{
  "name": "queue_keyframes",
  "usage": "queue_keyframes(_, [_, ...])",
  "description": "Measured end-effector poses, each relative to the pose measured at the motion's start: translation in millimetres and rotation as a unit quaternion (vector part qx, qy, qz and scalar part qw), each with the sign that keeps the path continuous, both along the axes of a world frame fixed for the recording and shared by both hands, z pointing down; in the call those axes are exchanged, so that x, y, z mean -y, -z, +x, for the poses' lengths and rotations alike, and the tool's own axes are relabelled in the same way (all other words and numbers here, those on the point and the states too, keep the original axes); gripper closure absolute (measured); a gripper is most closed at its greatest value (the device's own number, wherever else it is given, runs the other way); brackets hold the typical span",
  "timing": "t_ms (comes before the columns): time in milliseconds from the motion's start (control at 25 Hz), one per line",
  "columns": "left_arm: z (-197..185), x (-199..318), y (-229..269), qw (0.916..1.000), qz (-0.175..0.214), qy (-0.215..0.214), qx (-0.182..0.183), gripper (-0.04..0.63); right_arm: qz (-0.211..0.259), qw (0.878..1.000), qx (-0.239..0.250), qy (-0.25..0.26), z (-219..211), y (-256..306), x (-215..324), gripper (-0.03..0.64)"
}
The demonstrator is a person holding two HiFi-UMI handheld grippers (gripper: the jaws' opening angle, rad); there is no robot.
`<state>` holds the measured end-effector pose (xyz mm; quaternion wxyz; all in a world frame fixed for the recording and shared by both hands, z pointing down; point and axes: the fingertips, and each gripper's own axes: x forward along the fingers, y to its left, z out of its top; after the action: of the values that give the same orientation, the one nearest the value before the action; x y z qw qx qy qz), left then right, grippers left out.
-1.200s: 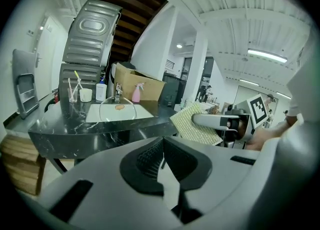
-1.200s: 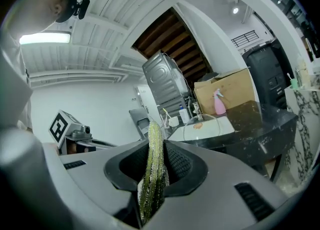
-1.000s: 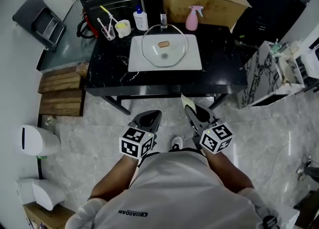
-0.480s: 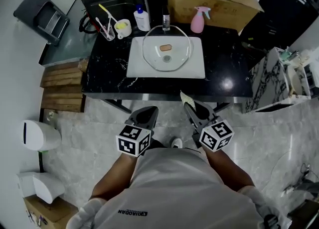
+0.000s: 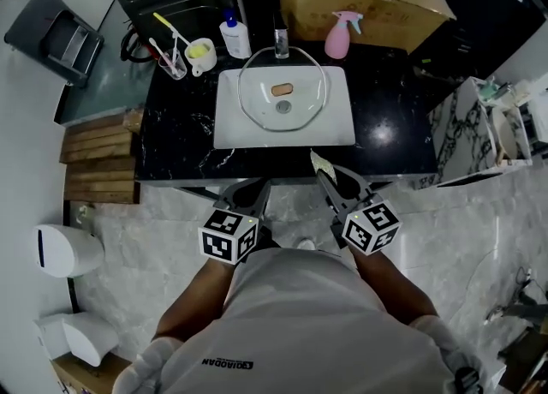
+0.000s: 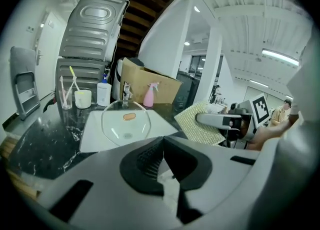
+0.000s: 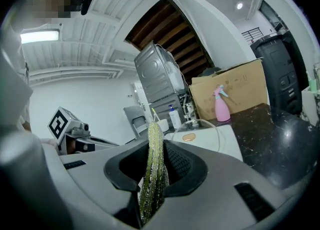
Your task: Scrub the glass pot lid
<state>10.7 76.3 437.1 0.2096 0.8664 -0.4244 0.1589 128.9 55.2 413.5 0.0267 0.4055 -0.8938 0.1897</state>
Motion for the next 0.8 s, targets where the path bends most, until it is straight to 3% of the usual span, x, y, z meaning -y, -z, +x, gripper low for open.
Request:
queue_keyframes(520, [-50, 119, 10, 0.9981, 0.015, -0.058, -0.016, 0.580, -0.002, 0.997, -0.068, -0.046, -52, -5, 109, 0.528])
queue_keyframes(800, [-74, 149, -21, 0.9936, -0.026, -0.110, 0.009, 0.580, -0.007, 0.992, -0.100, -0.082, -74, -15, 145, 0.528])
